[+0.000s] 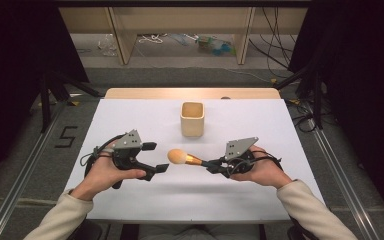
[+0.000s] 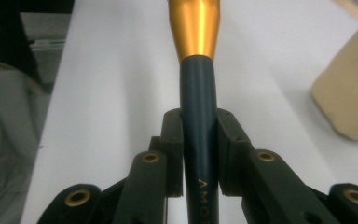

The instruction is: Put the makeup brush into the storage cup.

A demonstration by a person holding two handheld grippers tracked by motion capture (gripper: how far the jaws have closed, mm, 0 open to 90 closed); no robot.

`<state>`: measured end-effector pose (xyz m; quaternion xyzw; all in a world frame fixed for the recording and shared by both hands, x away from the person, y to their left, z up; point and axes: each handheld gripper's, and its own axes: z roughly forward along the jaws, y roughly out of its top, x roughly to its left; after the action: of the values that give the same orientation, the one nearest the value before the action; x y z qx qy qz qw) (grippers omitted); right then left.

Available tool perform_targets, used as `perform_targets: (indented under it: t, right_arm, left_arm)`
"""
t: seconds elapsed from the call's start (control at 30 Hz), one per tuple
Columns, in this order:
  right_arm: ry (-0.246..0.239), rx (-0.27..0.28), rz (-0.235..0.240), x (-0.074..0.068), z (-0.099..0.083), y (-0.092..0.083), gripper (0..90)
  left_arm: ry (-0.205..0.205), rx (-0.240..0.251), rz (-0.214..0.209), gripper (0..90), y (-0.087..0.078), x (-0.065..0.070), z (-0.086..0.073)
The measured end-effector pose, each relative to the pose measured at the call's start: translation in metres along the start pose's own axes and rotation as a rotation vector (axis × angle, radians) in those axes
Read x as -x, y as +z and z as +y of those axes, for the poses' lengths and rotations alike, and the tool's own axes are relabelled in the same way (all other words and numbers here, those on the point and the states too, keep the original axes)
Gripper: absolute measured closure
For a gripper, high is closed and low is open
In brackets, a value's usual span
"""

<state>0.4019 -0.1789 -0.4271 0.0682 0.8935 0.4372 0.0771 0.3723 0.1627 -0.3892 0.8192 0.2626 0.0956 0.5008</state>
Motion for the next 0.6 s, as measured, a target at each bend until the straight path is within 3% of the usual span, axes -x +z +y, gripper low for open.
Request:
perform_targets:
  t: [0.3, 0.57, 0.6]
  right_arm:
    - [0.061, 0.153, -0.116, -0.002, 0.0, -0.007, 76.3]
    - [0.106, 0.253, -0.15, -0.002, 0.003, -0.01, 76.2]
    - [0.106, 0.251, -0.13, -0.002, 0.003, -0.01, 76.2]
  left_arm:
    - [-0.074, 0.031, -0.004, 15.5, 0.01, -0.002, -0.015]
    - [-0.126, 0.104, -0.024, 15.7, 0.021, 0.0, -0.019]
    - [-0.135, 0.116, -0.028, 15.7, 0.022, 0.001, -0.019]
